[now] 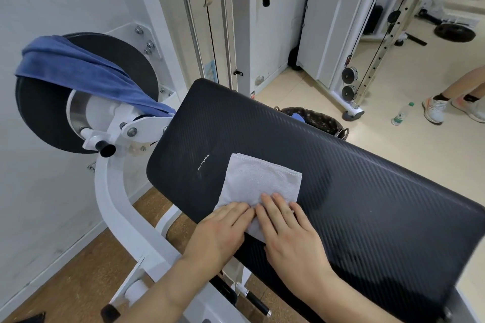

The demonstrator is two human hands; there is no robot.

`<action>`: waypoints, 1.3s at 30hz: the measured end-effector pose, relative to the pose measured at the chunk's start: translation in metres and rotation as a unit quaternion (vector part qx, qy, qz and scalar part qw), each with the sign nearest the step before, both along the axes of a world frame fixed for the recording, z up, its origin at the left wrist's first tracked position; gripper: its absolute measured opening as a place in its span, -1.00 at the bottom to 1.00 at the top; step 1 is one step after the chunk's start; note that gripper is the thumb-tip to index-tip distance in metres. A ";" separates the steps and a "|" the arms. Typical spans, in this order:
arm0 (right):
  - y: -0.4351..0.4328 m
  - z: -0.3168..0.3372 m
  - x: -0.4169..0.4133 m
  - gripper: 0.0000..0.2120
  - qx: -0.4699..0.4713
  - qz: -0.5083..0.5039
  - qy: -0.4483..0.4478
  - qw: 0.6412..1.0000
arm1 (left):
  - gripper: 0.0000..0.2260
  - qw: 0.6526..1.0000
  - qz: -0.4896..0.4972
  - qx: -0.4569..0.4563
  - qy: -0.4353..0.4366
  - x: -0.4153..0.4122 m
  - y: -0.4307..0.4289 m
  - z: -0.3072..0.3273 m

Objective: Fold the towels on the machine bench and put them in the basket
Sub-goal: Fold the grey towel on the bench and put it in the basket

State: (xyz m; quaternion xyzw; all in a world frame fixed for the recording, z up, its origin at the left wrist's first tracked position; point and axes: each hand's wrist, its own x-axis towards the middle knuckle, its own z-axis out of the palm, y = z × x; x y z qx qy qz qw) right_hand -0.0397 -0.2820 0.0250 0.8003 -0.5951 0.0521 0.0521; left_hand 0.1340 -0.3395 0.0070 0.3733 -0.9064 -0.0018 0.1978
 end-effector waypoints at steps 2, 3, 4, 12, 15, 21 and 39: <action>-0.003 0.001 0.000 -0.47 -0.009 -0.002 -0.004 1.000 | -0.71 1.000 0.009 0.008 -0.007 -0.003 -0.004 0.005; -0.005 0.002 -0.002 -0.47 -0.011 0.003 -0.003 1.000 | -0.72 1.000 0.011 0.018 -0.013 -0.004 -0.006 0.007; -0.006 0.004 -0.004 -0.48 -0.016 0.014 0.001 1.000 | -0.73 0.999 0.008 0.029 -0.019 -0.005 -0.005 0.010; 0.030 0.023 -0.041 -0.45 0.045 0.113 -0.017 0.992 | -0.64 0.991 -0.018 0.127 -0.033 -0.017 0.064 0.009; 0.063 0.024 -0.053 -0.68 0.078 0.110 -0.040 0.990 | -0.60 0.983 -0.038 0.174 -0.039 -0.028 0.098 0.002; 0.102 0.030 -0.064 -0.63 0.117 0.053 -0.111 0.986 | -0.65 0.981 -0.039 0.189 0.006 -0.029 0.119 -0.006; 0.089 0.040 -0.065 -0.81 0.135 -0.186 -0.385 0.894 | -0.74 0.860 0.169 0.446 0.183 -0.031 0.056 0.032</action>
